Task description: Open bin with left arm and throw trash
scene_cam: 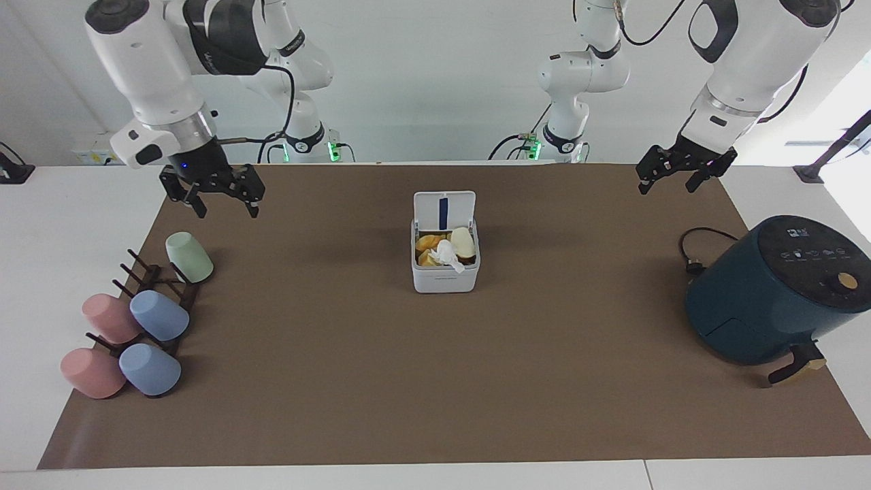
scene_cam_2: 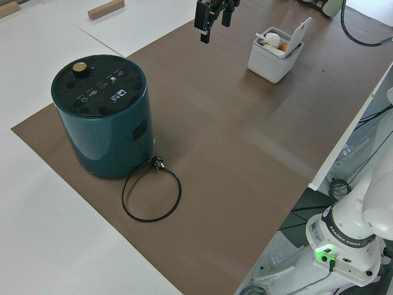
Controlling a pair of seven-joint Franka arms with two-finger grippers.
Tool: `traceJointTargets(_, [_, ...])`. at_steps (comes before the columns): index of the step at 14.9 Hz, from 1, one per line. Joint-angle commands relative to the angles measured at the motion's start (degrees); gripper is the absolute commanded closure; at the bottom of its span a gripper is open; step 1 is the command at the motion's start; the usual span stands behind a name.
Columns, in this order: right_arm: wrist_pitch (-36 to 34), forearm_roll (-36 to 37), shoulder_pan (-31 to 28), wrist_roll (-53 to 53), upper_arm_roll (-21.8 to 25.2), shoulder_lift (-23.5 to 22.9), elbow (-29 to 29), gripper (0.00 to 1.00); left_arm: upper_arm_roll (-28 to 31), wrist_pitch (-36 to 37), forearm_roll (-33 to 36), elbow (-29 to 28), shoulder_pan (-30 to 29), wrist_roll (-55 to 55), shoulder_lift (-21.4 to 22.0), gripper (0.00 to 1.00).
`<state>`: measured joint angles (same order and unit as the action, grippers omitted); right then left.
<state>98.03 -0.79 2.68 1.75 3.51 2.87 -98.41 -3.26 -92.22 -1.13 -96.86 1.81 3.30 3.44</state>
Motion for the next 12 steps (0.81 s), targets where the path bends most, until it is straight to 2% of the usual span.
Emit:
traceJointTargets(1, [-7.4,1.1,0.7,-1.0,1.5,-0.7,4.2,0.00,0.1,0.7,1.1,1.0,0.2,-0.7,-0.4,0.00])
traceJointTargets(3, [-11.5,2.4,0.6,-1.0,1.6,-0.8,5.9,0.00,0.1,0.7,1.1,1.0,0.2,-0.7,-0.4,0.00])
traceJointTargets(12, [-10.8,2.0,0.0,-1.1,1.4,-0.3,4.1,0.00,0.1,0.7,1.1,1.1,0.4,-0.6,-0.4,0.00])
